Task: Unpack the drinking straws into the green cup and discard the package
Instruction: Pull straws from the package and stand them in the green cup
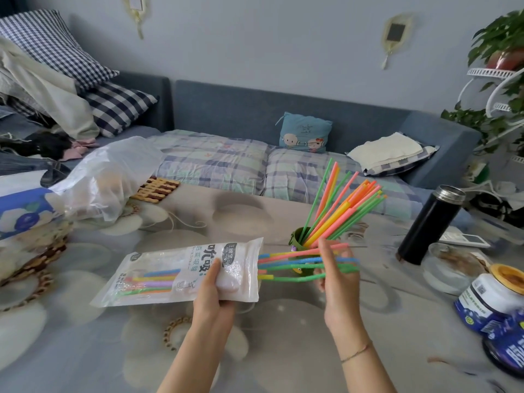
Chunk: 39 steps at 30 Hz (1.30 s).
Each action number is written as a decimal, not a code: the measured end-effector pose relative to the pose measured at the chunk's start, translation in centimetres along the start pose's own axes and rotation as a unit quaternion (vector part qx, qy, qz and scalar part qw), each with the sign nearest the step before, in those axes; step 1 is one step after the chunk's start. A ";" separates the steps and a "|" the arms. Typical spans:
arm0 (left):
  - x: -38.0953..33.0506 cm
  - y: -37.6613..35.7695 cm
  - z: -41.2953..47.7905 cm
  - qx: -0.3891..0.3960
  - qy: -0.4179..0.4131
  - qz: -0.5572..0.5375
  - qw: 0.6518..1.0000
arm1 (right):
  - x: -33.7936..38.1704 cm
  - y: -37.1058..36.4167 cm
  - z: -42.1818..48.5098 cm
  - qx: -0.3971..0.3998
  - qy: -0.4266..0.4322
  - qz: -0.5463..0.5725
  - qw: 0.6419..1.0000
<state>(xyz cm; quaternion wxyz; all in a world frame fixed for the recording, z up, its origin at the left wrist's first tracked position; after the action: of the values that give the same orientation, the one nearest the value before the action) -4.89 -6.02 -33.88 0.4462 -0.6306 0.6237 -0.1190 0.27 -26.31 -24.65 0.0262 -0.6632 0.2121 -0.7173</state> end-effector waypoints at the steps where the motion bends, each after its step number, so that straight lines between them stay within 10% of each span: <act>1: 0.3 -0.1 -0.2 0.002 0.004 0.010 1.000 | -0.8 -0.7 -0.4 0.031 -0.014 -0.030 0.999; 13: 0.3 0.0 -0.2 0.003 -0.003 0.029 1.000 | 0.8 0.4 -0.3 -0.052 0.011 0.041 0.998; 20: 1.6 0.0 -0.5 -0.005 0.003 0.064 0.998 | -2.2 -3.1 -1.8 0.086 0.001 -0.115 0.990; 28: 0.2 0.3 -0.2 -0.021 0.012 0.024 0.999 | 2.5 -0.3 1.1 -0.021 0.053 -0.004 0.998; 39: -0.3 -0.7 -0.7 0.016 -0.003 -0.003 1.000 | 7.8 -1.9 2.5 0.055 0.107 -0.093 0.988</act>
<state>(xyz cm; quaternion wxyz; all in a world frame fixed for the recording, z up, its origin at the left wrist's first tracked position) -4.99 -6.18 -32.86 0.4577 -0.6253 0.6188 -0.1286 2.24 -27.78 -16.59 -0.0273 -0.5971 0.1114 -0.7939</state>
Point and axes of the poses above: each hand's wrist, its own z-axis towards the middle knuckle, its own y-axis out of the back of the hand, x = y × z, the point moved 8 cm from there along z, towards the middle knuckle, and after that the axes turned 9 degrees about -x, right-handed, at the moved point
